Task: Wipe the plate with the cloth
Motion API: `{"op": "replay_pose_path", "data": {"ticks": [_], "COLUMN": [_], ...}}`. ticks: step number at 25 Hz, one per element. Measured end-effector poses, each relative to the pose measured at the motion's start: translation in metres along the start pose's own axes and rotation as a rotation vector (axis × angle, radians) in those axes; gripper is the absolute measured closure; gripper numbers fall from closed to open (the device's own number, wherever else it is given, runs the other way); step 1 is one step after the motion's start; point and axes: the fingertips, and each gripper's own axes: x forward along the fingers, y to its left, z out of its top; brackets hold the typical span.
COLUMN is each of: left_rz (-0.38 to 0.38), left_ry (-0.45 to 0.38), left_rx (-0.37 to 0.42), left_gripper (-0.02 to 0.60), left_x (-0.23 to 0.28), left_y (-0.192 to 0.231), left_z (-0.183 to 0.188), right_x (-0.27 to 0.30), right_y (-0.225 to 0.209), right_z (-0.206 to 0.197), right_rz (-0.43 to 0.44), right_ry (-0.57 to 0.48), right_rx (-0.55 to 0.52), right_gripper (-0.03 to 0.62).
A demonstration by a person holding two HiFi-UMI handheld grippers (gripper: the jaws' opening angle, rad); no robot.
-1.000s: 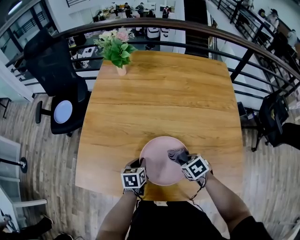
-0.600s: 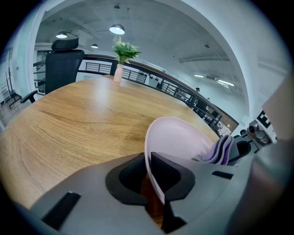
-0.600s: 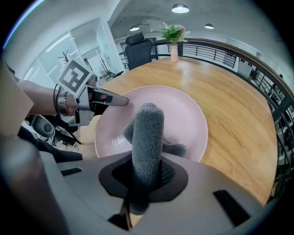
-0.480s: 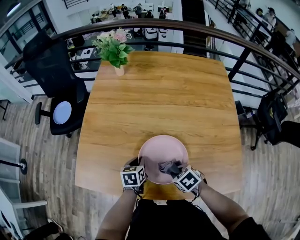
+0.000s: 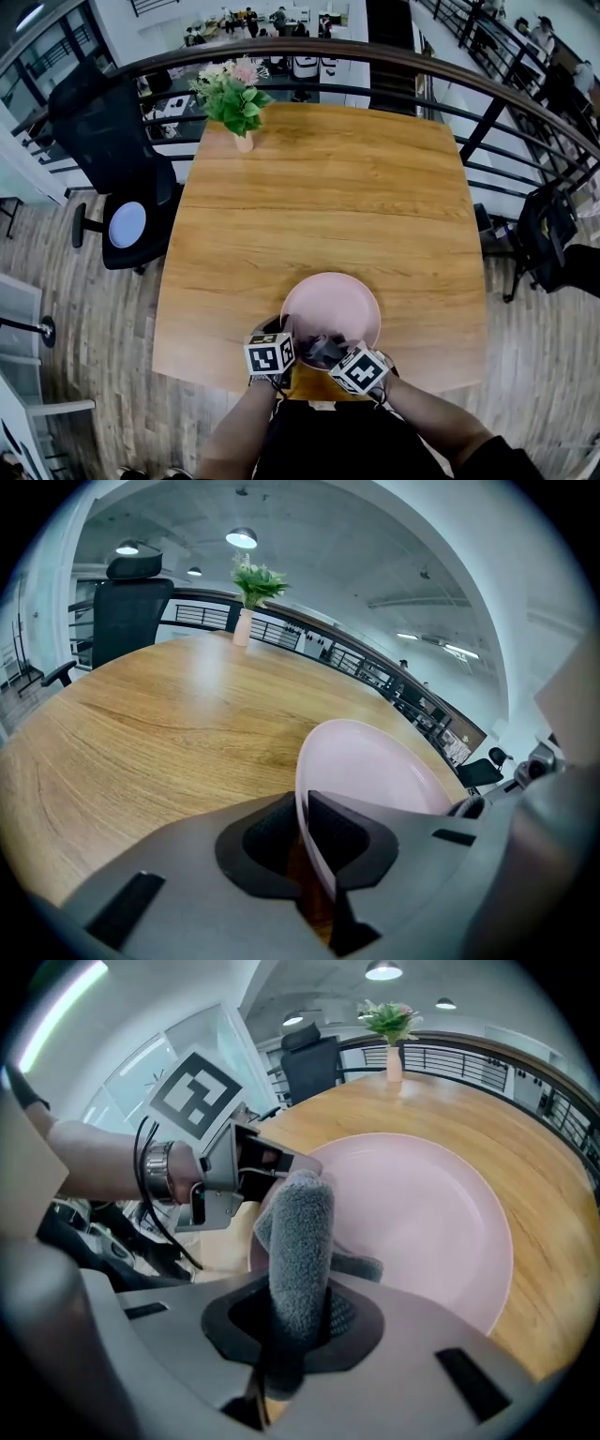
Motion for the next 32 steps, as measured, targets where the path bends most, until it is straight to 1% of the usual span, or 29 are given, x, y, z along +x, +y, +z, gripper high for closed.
{"op": "replay_pose_path", "data": {"ticks": [5,7,9,15,19,28,32], "left_rz": [-0.021,-0.028,-0.035,-0.043,-0.051,-0.064,-0.063], "left_ry": [0.015,0.018,0.019,0.025,0.030,0.036,0.040], "left_rx": [-0.015,-0.020,-0.024,-0.028,-0.033,-0.040,-0.042], "left_gripper": [0.529,0.529,0.531,0.531,0.532,0.534,0.534], "left_x": [0.000,0.000,0.001,0.001,0.002,0.004,0.004], "left_y": [-0.002,-0.001,0.001,0.001,0.002,0.003,0.004], "left_z": [0.000,0.000,0.000,0.000,-0.001,-0.001,-0.001], "right_x": [-0.004,-0.003,-0.001,0.014,0.024,0.035,0.025], "right_y": [-0.019,-0.025,-0.027,-0.027,-0.035,-0.048,-0.067], "right_z": [0.029,0.043,0.058,0.083,0.084,0.088,0.088], "right_rz": [-0.017,-0.020,-0.011,0.000,-0.028,-0.033,-0.076], "right_ry": [-0.128,-0.162,-0.182,-0.184,-0.163,-0.161,-0.160], "right_rx": [0.197,0.243,0.264,0.267,0.253,0.234,0.253], "right_gripper": [0.540,0.540,0.540,0.540,0.540,0.540,0.540]}}
